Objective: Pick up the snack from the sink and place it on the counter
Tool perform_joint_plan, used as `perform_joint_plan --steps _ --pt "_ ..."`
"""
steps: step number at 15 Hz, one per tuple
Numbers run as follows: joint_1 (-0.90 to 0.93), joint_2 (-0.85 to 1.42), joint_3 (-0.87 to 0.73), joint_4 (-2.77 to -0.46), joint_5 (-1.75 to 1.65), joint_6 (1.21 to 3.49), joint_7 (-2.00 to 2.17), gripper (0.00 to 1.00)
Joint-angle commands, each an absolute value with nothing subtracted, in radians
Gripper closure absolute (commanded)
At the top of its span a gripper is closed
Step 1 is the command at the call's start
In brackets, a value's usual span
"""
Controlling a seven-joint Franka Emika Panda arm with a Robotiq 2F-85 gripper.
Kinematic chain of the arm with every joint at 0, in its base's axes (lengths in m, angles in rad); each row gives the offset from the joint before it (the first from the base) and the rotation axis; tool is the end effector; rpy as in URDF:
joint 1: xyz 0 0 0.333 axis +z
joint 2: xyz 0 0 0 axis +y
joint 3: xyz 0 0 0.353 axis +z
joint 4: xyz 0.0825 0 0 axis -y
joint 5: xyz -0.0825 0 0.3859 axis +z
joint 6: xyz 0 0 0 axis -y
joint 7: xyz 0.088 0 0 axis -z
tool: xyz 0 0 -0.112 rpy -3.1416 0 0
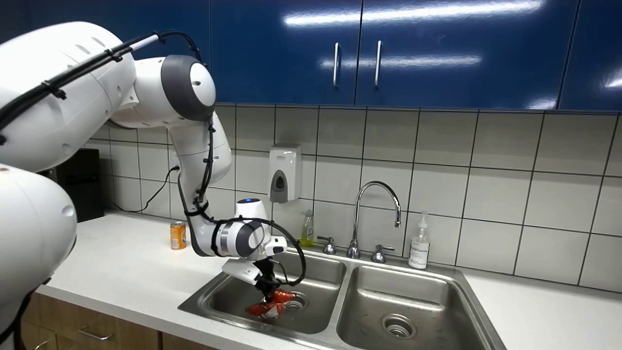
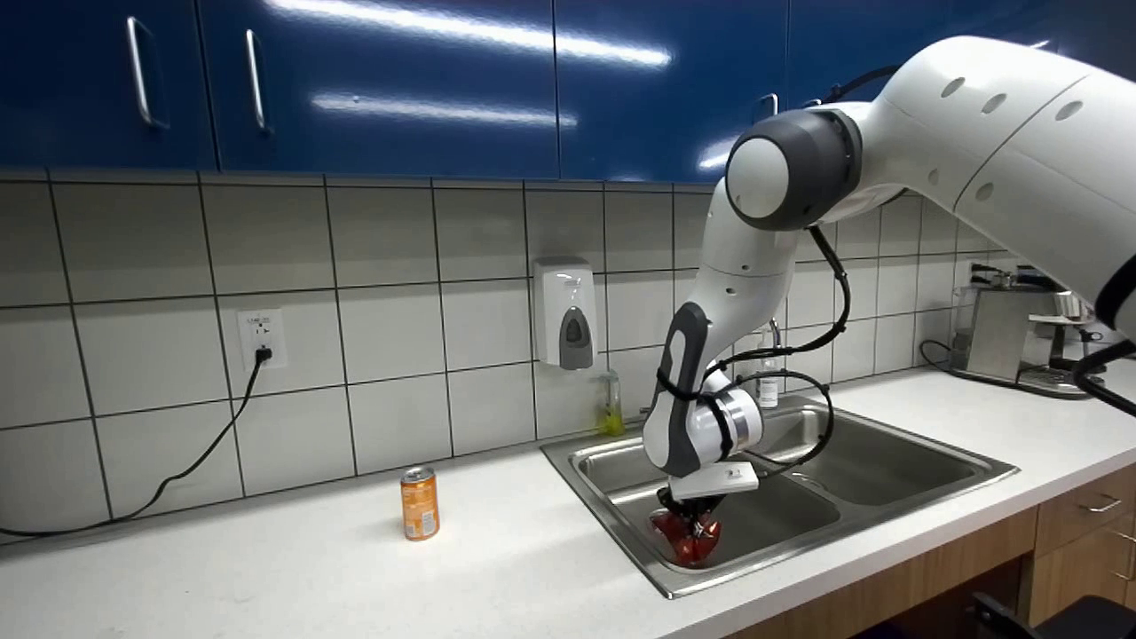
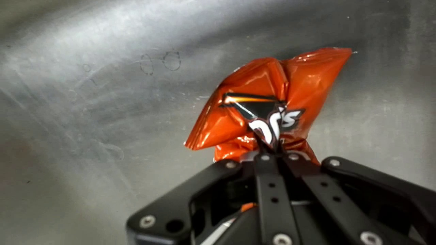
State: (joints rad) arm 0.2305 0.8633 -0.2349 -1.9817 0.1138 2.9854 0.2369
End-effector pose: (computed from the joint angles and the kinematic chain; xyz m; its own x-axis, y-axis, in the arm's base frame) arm 0.6221 -0.0079 0.0702 0.9503 -0.2405 0.1976 -0.2633 -0.9597 0.0980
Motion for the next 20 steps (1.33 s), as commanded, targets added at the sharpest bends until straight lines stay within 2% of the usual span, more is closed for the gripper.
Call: perform_joint_plan --steps 1,12,20 --pt "0.206 0.733 -0.226 -2.089 0.099 2.981 0.234 1.00" --pt "0.143 0.312 -0.177 -2.382 -0.010 2.928 0.093 1.00" --pt "0.184 0.195 -0.066 -2.508 -0.108 2.946 0.101 1.00"
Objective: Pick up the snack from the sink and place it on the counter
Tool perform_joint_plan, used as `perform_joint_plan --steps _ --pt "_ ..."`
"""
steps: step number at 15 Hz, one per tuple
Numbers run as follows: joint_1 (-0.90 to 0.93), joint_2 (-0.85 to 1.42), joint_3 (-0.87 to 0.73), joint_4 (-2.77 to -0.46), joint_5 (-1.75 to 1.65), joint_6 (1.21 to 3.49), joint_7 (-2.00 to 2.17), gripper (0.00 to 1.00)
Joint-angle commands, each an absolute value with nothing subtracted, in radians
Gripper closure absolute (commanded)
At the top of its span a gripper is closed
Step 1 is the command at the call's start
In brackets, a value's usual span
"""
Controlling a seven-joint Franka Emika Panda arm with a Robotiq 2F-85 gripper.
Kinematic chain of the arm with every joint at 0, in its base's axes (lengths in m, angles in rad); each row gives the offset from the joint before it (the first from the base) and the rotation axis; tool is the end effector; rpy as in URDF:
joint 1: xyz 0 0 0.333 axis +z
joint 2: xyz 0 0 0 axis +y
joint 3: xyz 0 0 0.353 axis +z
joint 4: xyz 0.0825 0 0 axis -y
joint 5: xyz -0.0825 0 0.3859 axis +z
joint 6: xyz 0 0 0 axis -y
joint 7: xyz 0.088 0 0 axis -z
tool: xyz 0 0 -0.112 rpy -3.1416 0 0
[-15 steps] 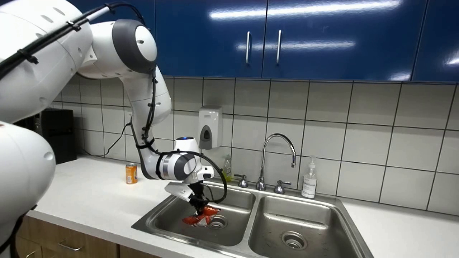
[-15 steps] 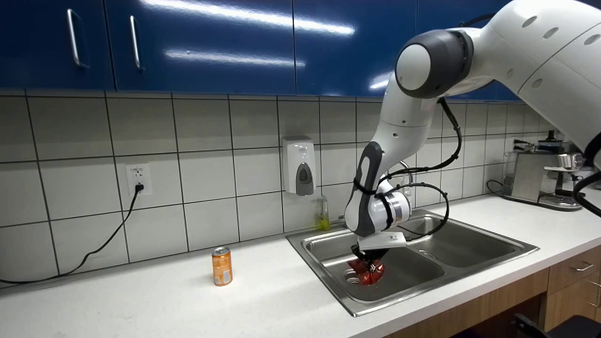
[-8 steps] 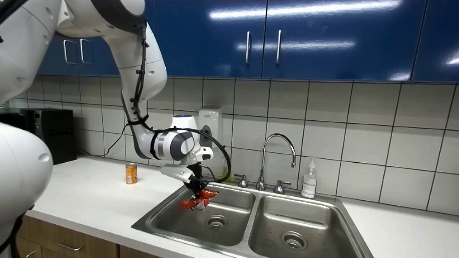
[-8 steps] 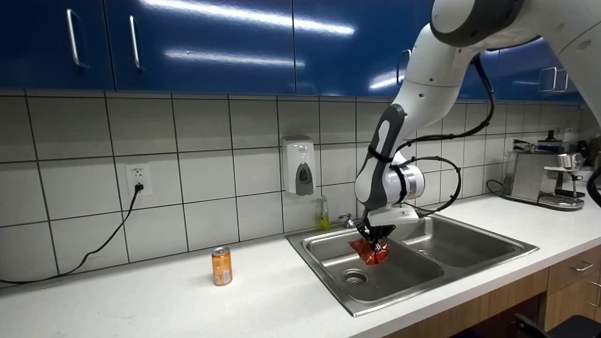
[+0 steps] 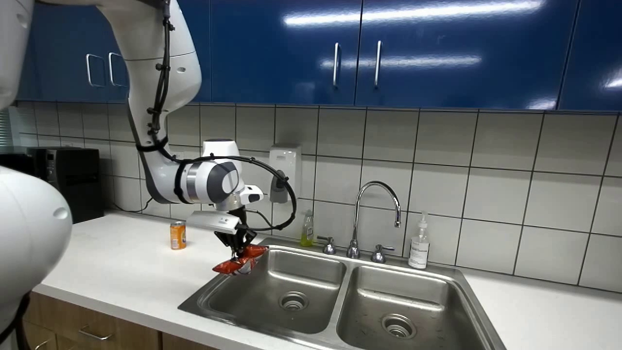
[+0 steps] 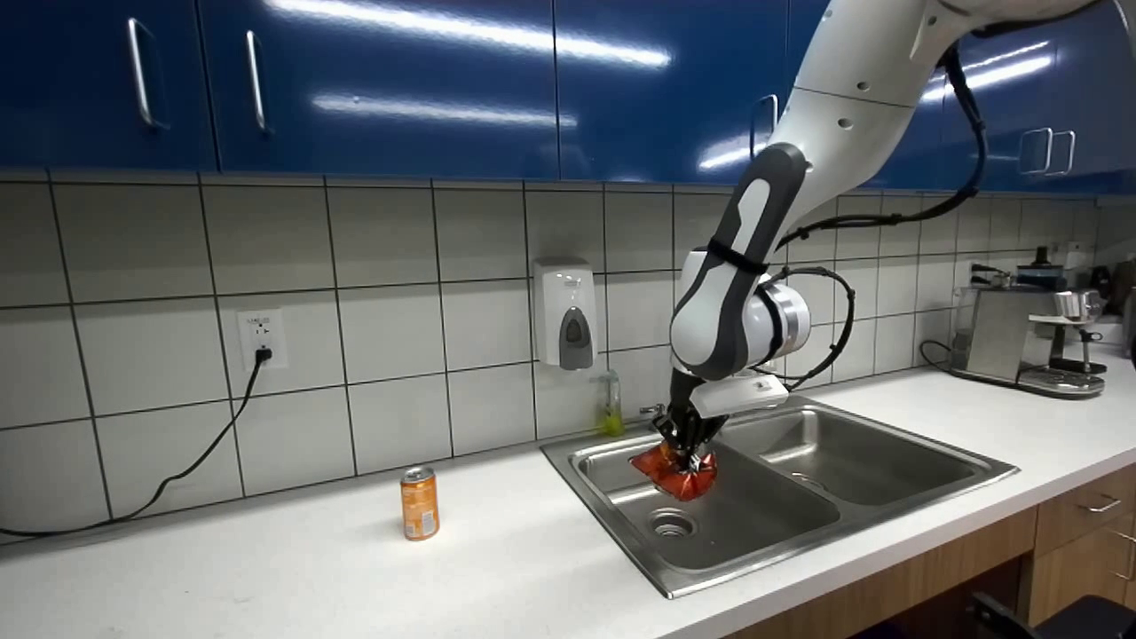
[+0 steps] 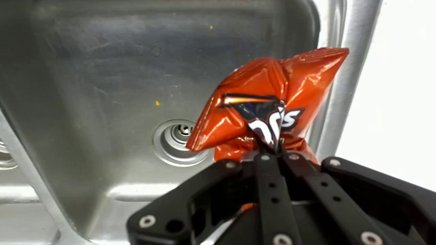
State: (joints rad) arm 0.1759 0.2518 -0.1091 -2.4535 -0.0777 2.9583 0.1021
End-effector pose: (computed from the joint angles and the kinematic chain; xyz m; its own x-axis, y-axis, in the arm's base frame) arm 0.5174 0.0394 0.2536 0.9662 0.0491 0.2531 0.0417 -0.9985 0.0343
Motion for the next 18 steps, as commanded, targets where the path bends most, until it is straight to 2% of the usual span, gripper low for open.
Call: perform_joint_plan --steps 1,10,18 --pt "0.196 0.193 -0.052 -2.517 -0.114 2.949 0.108 1.00" --pt "0.330 0.195 0.036 -2.553 -0.147 2.961 0.183 1.00" --pt "0.499 0.260 -0.020 -2.502 -0.158 2.979 0.291 1.00"
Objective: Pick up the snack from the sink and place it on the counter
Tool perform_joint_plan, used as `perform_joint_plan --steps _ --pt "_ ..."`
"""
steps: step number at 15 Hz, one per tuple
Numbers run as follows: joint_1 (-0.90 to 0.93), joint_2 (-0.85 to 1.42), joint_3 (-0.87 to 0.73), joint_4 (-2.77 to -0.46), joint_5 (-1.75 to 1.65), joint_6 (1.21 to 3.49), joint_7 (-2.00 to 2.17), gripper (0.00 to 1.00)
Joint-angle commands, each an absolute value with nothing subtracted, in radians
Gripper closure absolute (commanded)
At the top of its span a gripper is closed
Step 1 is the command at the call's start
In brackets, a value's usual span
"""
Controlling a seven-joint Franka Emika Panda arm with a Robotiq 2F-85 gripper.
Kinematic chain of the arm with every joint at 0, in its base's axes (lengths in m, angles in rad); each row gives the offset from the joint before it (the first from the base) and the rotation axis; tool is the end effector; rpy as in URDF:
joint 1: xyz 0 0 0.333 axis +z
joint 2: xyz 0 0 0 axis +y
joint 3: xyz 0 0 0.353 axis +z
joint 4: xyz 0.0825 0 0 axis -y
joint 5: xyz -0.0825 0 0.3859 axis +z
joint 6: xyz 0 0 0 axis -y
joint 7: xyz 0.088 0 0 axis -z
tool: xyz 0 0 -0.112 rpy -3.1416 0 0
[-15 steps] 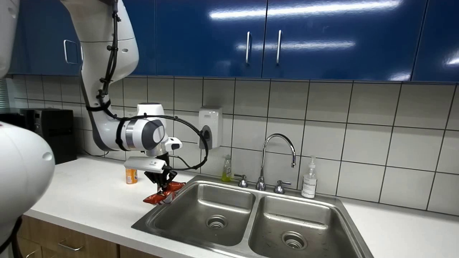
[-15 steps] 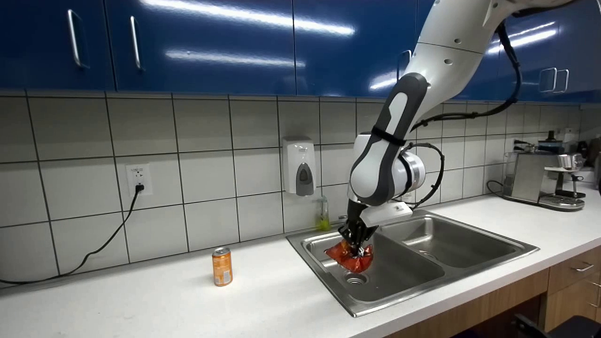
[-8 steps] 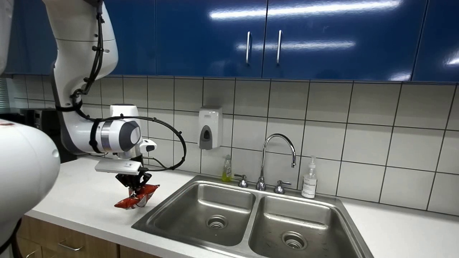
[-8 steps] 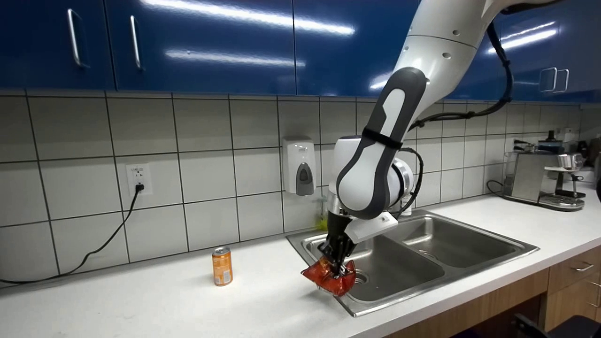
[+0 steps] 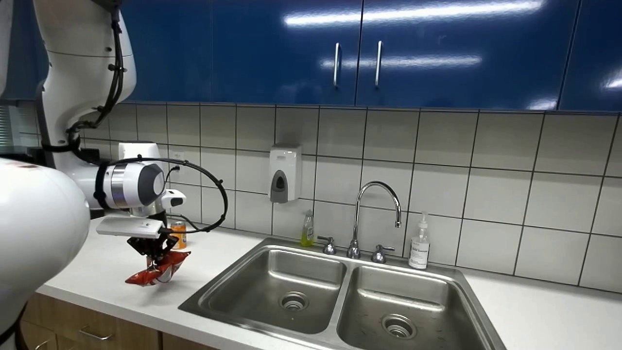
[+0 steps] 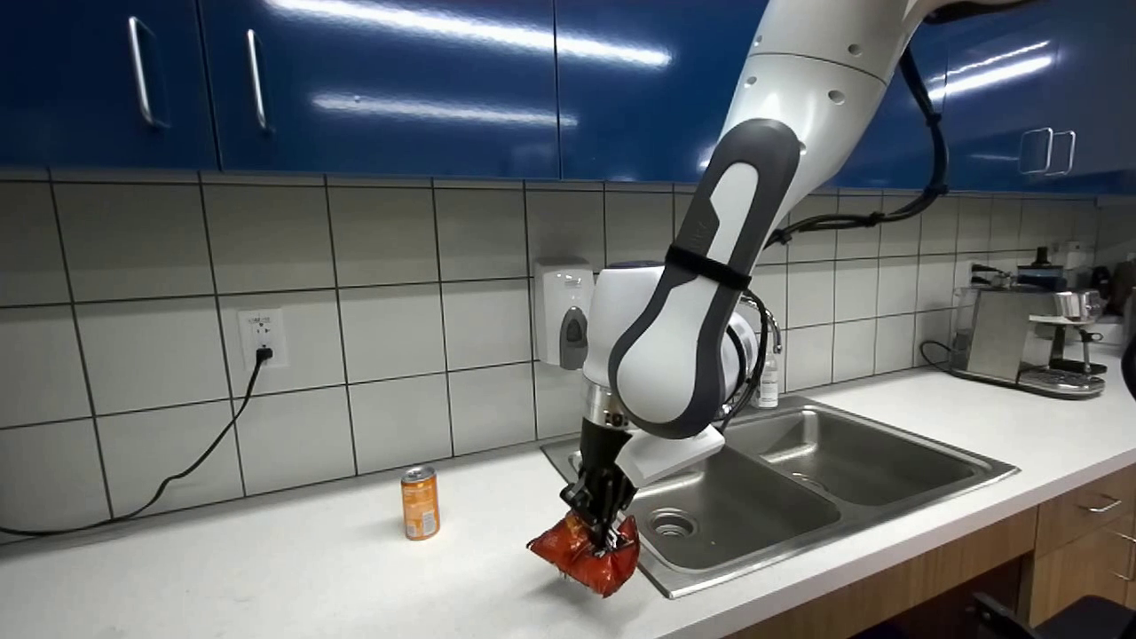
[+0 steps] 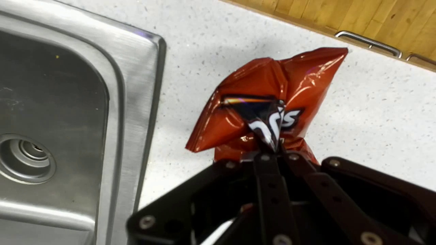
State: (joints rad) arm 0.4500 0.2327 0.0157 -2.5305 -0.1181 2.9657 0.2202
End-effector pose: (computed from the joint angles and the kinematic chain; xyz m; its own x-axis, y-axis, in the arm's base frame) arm 0.4335 0.2269 0.2372 0.9170 0.3435 0.2029 0.3517 -0.9361 -0.0045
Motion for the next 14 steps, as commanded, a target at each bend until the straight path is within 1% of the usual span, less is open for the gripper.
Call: perform_joint_plan --steps 1,7,14 --pt "0.519 0.275 -0.034 -2.490 -0.161 2.982 0.310 1.00" --pt "0.619 0.345 -0.115 -2.423 -0.155 2.980 0.377 1.00" --pt "0.660 0.381 -0.153 -2.389 -0.169 2.976 0.434 1.00"
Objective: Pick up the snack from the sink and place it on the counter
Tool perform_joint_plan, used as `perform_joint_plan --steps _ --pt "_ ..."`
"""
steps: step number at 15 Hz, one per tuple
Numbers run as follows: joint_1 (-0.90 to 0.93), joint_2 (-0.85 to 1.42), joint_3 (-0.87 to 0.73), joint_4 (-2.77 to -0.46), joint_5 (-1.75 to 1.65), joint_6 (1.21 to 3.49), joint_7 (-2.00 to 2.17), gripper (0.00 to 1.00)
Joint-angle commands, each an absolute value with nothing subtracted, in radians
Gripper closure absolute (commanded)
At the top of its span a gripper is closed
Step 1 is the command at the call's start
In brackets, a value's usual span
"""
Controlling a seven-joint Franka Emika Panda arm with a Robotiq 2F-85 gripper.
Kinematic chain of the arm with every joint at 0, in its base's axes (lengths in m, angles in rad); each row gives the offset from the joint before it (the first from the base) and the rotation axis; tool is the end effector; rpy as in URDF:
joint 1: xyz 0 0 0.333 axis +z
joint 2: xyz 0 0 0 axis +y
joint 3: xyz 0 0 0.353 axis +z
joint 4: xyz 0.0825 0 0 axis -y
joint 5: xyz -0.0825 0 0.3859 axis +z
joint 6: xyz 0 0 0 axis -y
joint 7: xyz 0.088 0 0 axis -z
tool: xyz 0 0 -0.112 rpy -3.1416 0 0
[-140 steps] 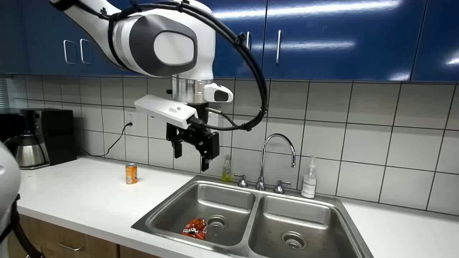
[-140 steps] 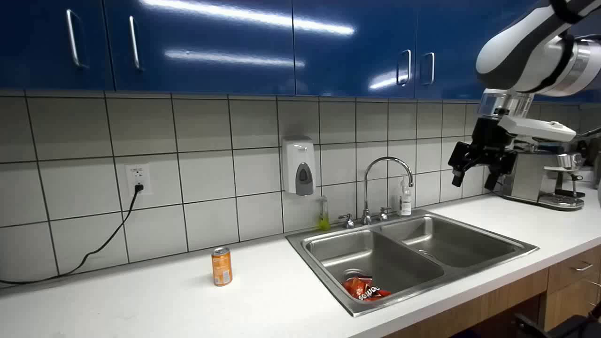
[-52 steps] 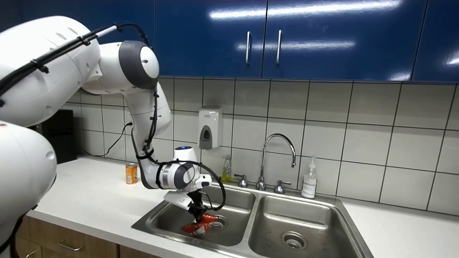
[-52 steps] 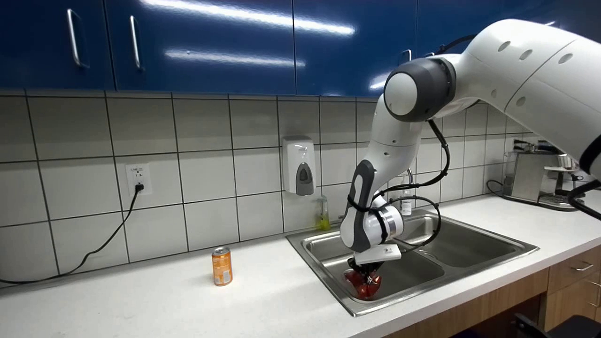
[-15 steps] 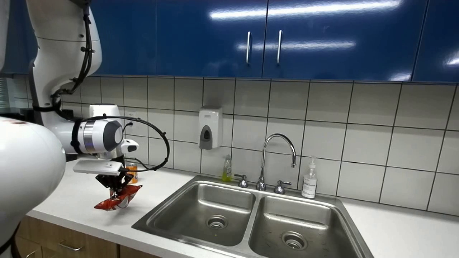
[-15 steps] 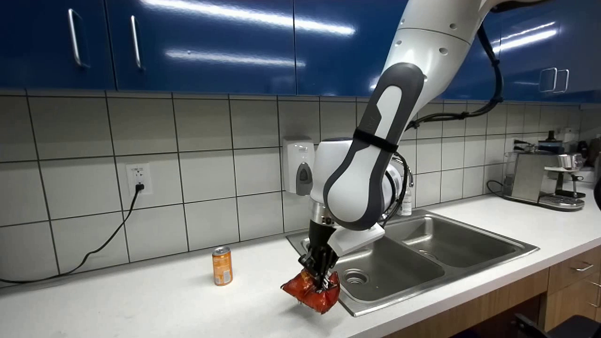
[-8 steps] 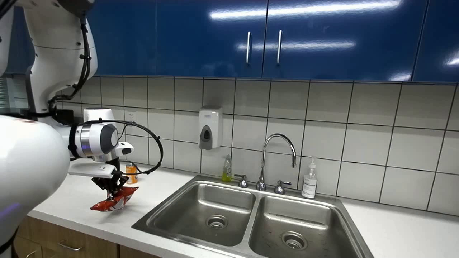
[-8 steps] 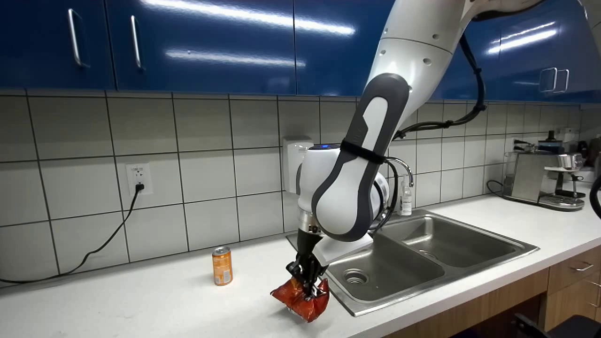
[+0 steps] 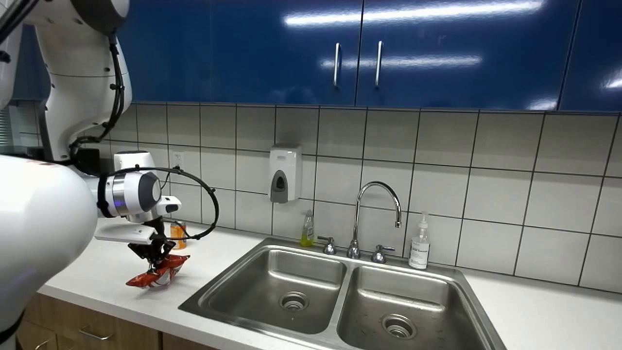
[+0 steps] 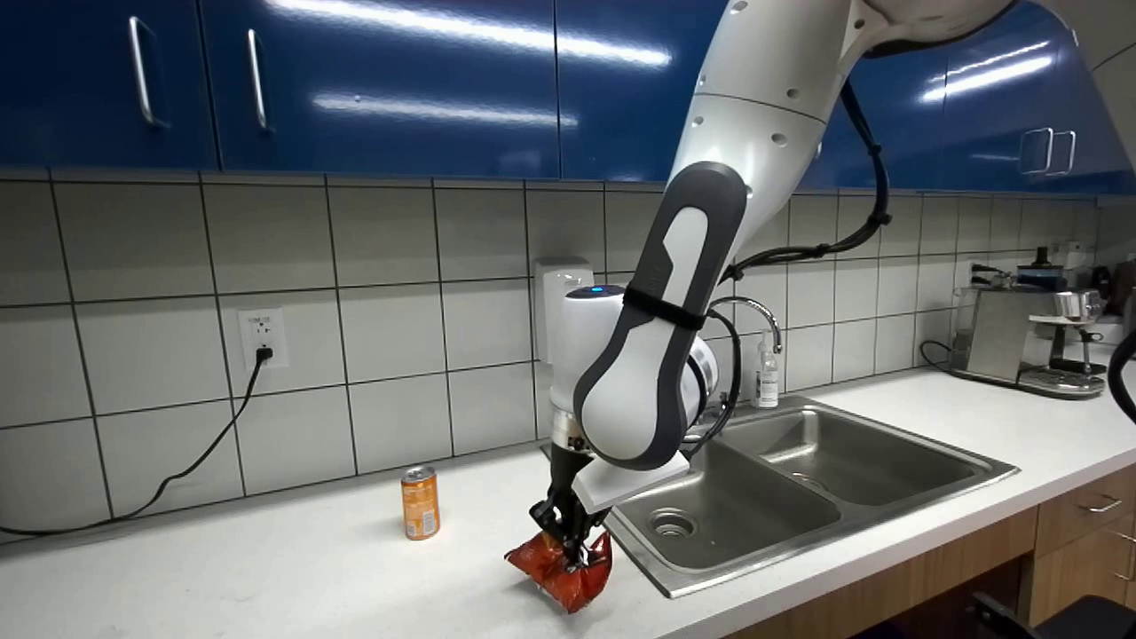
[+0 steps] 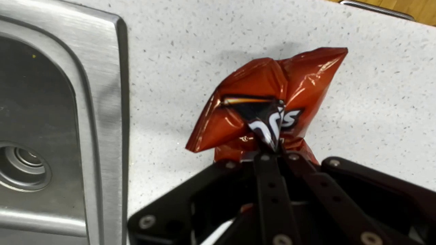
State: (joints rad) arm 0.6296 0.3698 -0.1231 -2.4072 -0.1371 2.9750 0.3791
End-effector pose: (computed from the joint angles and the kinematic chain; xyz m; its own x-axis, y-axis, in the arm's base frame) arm 0.4570 0.2629 0.2095 0.9409 0.2653 0.2107 0.2680 -0.9633 0.0162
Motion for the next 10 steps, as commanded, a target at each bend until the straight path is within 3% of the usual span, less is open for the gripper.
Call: perform_joint_plan --steps 1,2,3,10 --pt "0.667 0.384 -0.160 -2.387 -0.169 2.975 0.439 1.00" --pt "0.675 0.386 -0.167 -2.384 -0.168 2.975 0.445 0.90" --pt "0.682 0.388 -0.173 -2.383 -0.167 2.974 0.448 0.73" --pt "0.724 0.398 -0.209 -2.377 -0.157 2.979 0.479 0.20"
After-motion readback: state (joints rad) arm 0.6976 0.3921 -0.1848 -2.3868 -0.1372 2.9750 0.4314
